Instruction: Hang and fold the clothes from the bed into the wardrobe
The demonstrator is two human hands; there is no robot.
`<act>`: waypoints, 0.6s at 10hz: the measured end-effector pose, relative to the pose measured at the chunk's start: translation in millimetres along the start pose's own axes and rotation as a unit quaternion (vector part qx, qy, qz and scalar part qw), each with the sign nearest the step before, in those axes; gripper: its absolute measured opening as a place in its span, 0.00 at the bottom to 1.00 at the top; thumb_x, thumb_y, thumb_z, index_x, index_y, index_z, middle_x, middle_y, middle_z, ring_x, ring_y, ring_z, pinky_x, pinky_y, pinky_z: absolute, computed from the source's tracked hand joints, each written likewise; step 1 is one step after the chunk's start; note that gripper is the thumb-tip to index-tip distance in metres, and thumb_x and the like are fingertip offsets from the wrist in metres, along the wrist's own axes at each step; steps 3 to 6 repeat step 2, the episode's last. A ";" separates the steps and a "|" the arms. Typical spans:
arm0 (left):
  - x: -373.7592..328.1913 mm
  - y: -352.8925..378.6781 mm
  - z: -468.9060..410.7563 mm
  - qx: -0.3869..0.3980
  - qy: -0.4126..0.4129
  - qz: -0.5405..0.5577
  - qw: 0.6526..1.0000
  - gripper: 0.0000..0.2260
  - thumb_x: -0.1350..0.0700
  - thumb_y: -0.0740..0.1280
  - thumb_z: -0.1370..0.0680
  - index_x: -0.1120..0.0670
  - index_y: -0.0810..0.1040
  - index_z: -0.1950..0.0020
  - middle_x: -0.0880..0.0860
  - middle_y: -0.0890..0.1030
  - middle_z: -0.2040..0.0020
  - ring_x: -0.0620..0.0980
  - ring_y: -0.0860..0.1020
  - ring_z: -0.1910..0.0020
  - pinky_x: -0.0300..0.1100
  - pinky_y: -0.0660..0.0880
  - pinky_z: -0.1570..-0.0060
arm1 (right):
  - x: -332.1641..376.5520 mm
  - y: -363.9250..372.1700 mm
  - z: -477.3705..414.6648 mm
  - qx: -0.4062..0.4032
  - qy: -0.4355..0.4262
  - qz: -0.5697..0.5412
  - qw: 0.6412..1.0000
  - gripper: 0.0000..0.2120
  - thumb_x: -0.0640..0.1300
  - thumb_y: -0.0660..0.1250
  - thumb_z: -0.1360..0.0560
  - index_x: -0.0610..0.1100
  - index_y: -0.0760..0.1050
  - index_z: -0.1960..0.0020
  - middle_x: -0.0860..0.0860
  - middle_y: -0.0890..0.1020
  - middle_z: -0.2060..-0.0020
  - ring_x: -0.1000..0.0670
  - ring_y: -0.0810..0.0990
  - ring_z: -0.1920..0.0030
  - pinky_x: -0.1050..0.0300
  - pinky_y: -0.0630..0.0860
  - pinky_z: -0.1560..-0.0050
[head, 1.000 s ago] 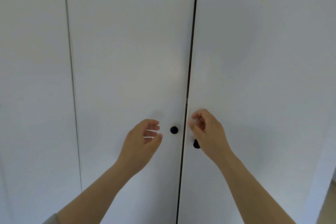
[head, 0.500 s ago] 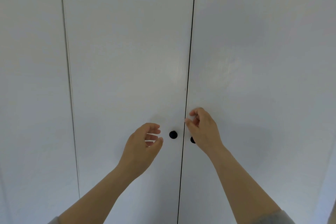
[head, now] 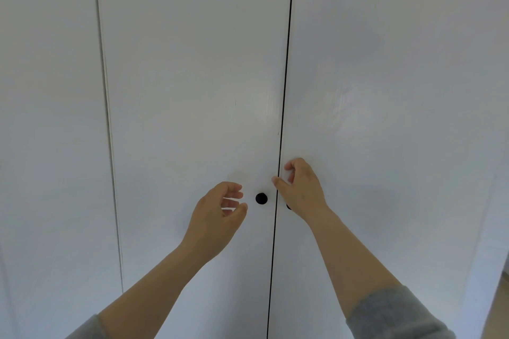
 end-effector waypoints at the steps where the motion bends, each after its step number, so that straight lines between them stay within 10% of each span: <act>1: -7.0 -3.7 4.2 0.000 0.006 0.006 1.000 0.12 0.58 0.69 0.24 0.46 0.76 0.43 0.42 0.81 0.49 0.39 0.79 0.51 0.30 0.74 0.57 | 2.8 -5.6 8.4 0.072 0.048 -0.062 0.994 0.17 0.49 0.67 0.23 0.44 0.70 0.37 0.50 0.75 0.48 0.51 0.74 0.49 0.62 0.70 0.54; 6: -16.2 -10.1 10.1 -0.008 0.023 0.033 0.999 0.12 0.58 0.69 0.24 0.44 0.76 0.44 0.43 0.81 0.49 0.37 0.79 0.52 0.26 0.73 0.58 | 1.7 -25.8 31.9 0.061 0.042 -0.132 0.988 0.14 0.48 0.67 0.22 0.49 0.72 0.38 0.53 0.77 0.43 0.54 0.75 0.42 0.70 0.70 0.56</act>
Point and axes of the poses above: each hand's wrist, its own z-axis away from the middle knuckle, its own y-axis out of the palm, x = y × z, the point moved 6 cm from there along -z, towards the middle knuckle
